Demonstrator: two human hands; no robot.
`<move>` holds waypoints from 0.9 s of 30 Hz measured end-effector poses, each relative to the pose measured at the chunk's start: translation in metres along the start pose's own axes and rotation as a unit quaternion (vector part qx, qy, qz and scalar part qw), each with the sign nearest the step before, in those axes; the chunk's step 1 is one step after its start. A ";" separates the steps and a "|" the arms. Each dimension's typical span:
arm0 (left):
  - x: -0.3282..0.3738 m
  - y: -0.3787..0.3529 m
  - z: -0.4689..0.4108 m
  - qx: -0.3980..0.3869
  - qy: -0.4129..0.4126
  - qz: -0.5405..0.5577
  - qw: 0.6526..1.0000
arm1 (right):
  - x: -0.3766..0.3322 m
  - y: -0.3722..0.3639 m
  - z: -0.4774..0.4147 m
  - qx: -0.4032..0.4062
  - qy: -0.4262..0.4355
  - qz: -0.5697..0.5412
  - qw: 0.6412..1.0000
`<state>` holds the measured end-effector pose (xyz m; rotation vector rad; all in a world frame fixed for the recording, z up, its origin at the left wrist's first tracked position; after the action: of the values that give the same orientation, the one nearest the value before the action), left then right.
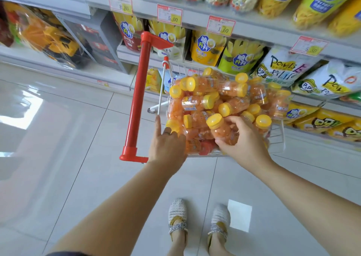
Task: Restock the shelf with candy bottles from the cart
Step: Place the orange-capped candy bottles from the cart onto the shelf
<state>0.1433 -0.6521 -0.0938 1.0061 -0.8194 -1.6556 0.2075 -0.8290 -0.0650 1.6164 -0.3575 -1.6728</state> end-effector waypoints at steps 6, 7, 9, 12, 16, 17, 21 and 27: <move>0.000 -0.009 -0.017 -0.061 0.051 -0.014 0.997 | 0.033 0.048 -0.009 0.039 -0.029 -0.069 0.996; 0.000 -0.009 -0.017 -0.067 0.060 -0.013 0.996 | 0.039 0.055 -0.013 0.034 -0.034 -0.081 0.996; 0.004 -0.001 -0.015 -0.073 0.076 -0.010 0.994 | 0.050 0.070 -0.019 0.005 -0.048 -0.104 0.993; 0.023 0.038 -0.013 -0.079 0.106 0.047 0.990 | 0.055 0.105 -0.025 -0.032 -0.049 -0.131 0.990; 0.063 0.124 -0.010 -0.061 0.134 0.207 0.967 | 0.051 0.170 -0.026 -0.076 -0.057 -0.172 0.980; 0.074 0.146 -0.009 -0.048 0.135 0.257 0.956 | 0.049 0.189 -0.025 -0.082 -0.061 -0.179 0.978; 0.113 0.242 -0.006 -0.003 0.093 0.470 0.878 | 0.038 0.269 -0.018 -0.079 -0.081 -0.229 0.967; 0.145 0.357 -0.016 0.043 0.011 0.694 0.719 | 0.024 0.368 0.001 -0.068 -0.110 -0.350 0.928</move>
<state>0.2760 -0.8917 0.1773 0.1970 -1.1835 -0.2739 0.3292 -1.0905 0.1653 1.5461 0.2706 -2.3582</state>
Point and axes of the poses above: each hand's wrist, its own z-axis away from the middle knuckle, its own y-axis out of the back of the hand, x = y × z, the point moved 9 cm from there along -z, towards the middle knuckle, and after that the axes turned 8 degrees about -z, right-handed, at the moved point
